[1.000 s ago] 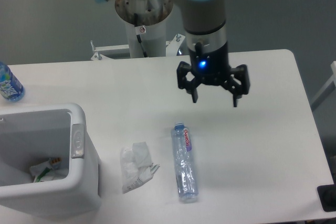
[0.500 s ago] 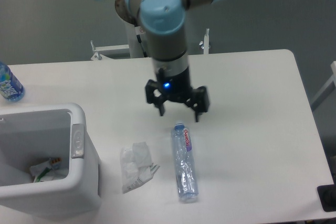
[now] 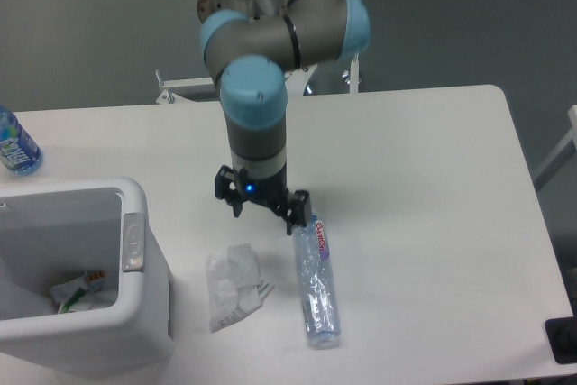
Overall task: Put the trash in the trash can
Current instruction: 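Move the open gripper over the crumpled white tissue, then lower the gripper onto the tissue and close on it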
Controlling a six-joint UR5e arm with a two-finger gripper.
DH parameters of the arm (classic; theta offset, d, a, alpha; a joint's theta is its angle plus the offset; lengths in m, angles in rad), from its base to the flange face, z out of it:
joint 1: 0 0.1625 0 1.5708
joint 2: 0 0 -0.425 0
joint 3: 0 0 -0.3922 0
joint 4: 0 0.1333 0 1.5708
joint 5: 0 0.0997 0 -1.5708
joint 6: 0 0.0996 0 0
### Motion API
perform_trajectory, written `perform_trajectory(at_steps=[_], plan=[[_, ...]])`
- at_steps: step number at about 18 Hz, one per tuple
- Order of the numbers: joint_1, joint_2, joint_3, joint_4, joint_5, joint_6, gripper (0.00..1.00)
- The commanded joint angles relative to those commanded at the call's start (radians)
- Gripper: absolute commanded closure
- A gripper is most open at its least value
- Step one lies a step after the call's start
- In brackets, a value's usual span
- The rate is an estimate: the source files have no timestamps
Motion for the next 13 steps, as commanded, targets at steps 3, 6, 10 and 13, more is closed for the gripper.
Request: perform_trajectory(at_steps=[3, 6, 10, 13], plan=[[-0.003, -0.029, 0.0, 0.041, 0.0, 0.0, 0.0], [-0.005, -0.04, -0.002, 0.051, -0.002, -0.002, 0.0], [-0.018, -0.046, -0.002, 0.052, -0.005, -0.002, 0.0], [-0.034, -0.051, -0.002, 0.052, -0.008, -0.003, 0.0]])
